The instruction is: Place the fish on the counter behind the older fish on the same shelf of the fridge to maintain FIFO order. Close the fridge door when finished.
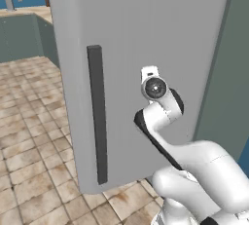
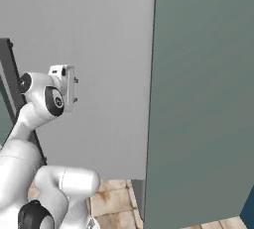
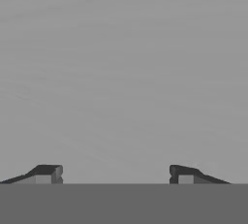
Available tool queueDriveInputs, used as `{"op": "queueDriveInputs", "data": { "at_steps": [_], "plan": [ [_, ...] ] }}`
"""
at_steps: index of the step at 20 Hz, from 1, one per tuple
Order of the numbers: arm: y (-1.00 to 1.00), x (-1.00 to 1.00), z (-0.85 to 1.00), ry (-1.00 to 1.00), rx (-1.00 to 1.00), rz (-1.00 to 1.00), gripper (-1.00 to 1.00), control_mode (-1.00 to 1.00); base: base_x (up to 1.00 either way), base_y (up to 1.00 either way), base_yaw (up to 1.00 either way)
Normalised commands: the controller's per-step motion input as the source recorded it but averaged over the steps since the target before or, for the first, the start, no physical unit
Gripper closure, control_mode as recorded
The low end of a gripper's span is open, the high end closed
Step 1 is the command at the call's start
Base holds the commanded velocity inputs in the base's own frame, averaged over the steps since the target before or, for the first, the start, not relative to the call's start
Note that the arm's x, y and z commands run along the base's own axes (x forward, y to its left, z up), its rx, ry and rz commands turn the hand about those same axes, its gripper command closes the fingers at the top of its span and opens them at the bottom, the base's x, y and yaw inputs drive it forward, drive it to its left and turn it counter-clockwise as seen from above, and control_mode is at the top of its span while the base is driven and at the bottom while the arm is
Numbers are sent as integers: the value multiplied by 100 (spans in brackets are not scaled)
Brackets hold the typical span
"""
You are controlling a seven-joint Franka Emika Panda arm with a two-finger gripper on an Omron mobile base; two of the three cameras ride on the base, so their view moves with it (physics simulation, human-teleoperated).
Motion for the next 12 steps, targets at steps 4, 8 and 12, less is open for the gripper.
{"op": "queueDriveInputs", "data": {
  "at_steps": [4,8,12],
  "plan": [
    [5,96,0,-3,0,-18,-100,-100,0,0,0],
    [0,70,0,-6,0,-24,-100,-100,0,0,0],
    [-4,66,0,-9,0,-26,-100,-100,0,0,0]
  ]
}}
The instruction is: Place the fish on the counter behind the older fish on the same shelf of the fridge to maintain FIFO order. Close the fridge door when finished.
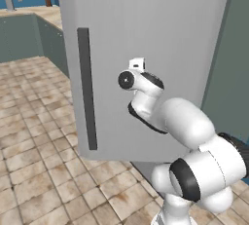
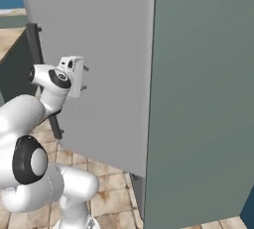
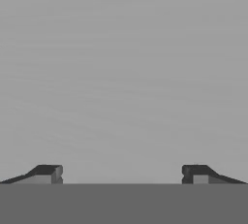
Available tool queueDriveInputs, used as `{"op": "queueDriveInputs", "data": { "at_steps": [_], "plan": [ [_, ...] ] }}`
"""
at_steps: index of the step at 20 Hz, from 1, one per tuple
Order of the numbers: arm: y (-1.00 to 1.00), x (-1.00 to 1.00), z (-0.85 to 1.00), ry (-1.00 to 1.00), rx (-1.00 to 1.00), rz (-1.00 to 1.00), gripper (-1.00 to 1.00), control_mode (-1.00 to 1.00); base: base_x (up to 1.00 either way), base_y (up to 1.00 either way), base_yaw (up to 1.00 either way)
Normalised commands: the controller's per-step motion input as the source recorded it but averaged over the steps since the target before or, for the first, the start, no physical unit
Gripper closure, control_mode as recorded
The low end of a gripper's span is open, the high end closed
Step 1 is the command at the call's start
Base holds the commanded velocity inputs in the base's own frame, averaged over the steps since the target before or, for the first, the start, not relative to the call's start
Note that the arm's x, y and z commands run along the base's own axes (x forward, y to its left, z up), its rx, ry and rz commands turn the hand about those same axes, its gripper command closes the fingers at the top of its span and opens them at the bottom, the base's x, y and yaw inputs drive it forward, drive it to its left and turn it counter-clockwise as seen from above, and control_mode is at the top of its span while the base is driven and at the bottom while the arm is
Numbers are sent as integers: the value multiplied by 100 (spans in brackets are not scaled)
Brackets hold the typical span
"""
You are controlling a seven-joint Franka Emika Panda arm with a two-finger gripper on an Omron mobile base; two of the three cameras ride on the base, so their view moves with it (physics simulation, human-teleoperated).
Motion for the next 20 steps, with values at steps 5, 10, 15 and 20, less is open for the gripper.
{"op": "queueDriveInputs", "data": {
  "at_steps": [5,10,15,20],
  "plan": [
    [-26,56,0,-7,0,-27,-100,-100,0,0,0],
    [-60,43,0,-5,0,-24,-100,-100,0,0,0],
    [-78,17,0,-9,3,-19,-100,-100,0,0,0],
    [-76,3,0,-11,4,-18,-100,-100,0,0,0]
  ]
}}
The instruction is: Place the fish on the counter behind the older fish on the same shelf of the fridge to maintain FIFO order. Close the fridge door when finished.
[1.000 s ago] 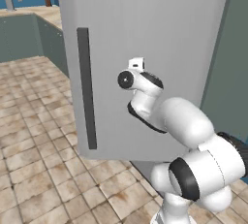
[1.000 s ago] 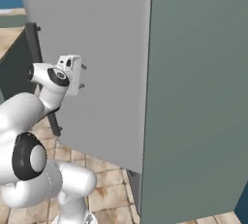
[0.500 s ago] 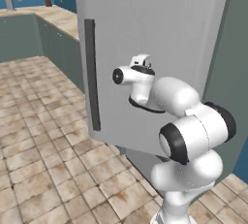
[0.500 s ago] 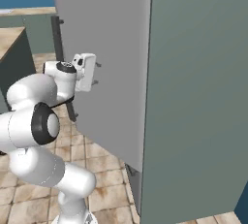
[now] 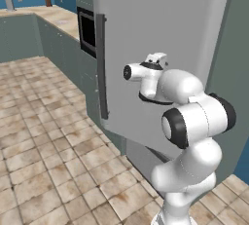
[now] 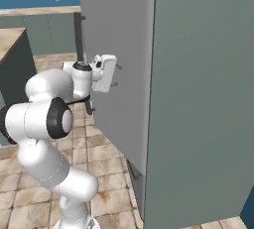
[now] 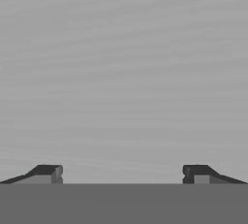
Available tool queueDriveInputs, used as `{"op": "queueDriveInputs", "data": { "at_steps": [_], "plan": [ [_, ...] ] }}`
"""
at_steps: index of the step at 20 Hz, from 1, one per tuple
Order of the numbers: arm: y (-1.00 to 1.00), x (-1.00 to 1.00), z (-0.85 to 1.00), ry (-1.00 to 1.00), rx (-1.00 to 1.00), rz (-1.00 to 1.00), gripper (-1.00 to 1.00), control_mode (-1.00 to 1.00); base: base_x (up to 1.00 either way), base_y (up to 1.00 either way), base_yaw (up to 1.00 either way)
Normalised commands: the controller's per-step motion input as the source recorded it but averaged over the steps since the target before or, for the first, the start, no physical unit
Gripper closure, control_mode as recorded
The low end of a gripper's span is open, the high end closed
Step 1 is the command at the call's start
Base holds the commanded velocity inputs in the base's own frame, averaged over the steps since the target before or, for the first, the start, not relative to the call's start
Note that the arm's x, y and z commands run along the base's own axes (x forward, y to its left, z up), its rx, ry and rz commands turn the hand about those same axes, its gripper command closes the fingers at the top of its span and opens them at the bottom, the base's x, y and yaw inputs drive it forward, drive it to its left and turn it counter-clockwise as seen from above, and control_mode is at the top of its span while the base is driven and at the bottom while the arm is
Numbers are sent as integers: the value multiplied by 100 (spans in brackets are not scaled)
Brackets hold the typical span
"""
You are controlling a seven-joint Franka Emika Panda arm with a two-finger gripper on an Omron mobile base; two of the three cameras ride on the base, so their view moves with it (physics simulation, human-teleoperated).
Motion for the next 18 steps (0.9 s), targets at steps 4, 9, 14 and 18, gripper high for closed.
{"op": "queueDriveInputs", "data": {
  "at_steps": [4,9,14,18],
  "plan": [
    [-72,18,0,-7,4,-18,-100,-100,0,0,0],
    [-67,24,0,-7,4,-17,-100,-100,0,0,0],
    [-66,9,0,-10,4,-16,-100,-100,0,0,0],
    [-72,2,0,-11,4,-15,-100,-100,0,0,0]
  ]
}}
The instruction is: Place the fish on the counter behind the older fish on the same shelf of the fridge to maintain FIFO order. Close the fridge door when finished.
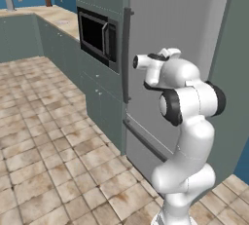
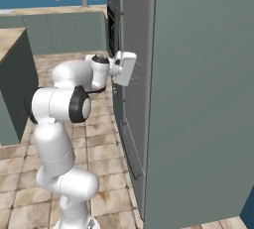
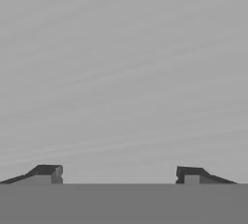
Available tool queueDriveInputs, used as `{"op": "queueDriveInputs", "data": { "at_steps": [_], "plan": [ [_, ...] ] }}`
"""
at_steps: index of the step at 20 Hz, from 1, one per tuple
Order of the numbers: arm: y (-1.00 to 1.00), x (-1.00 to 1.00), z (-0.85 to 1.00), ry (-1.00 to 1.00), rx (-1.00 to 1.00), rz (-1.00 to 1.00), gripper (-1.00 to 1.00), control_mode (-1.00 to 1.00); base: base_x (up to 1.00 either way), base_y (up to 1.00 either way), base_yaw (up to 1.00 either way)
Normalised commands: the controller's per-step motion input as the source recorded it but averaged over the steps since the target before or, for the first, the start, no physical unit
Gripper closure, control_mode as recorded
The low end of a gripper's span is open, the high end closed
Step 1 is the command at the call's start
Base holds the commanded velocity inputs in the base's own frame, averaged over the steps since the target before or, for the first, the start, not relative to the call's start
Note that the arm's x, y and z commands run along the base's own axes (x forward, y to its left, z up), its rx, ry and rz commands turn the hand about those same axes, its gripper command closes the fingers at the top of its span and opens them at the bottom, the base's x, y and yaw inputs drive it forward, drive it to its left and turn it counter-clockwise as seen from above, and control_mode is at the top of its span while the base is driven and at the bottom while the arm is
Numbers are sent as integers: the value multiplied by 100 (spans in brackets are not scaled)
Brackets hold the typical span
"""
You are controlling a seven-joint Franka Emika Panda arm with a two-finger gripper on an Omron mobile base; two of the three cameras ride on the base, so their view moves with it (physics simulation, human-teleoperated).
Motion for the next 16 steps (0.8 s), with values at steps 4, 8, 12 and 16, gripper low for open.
{"op": "queueDriveInputs", "data": {
  "at_steps": [4,8,12,16],
  "plan": [
    [-76,0,-1,-12,4,-15,-100,-100,0,0,0],
    [-74,0,-6,-11,4,-14,-100,-100,0,0,0],
    [-67,0,-14,-11,3,-14,-100,-100,0,0,0],
    [-43,0,-28,-4,1,-12,-100,-100,0,0,0]
  ]
}}
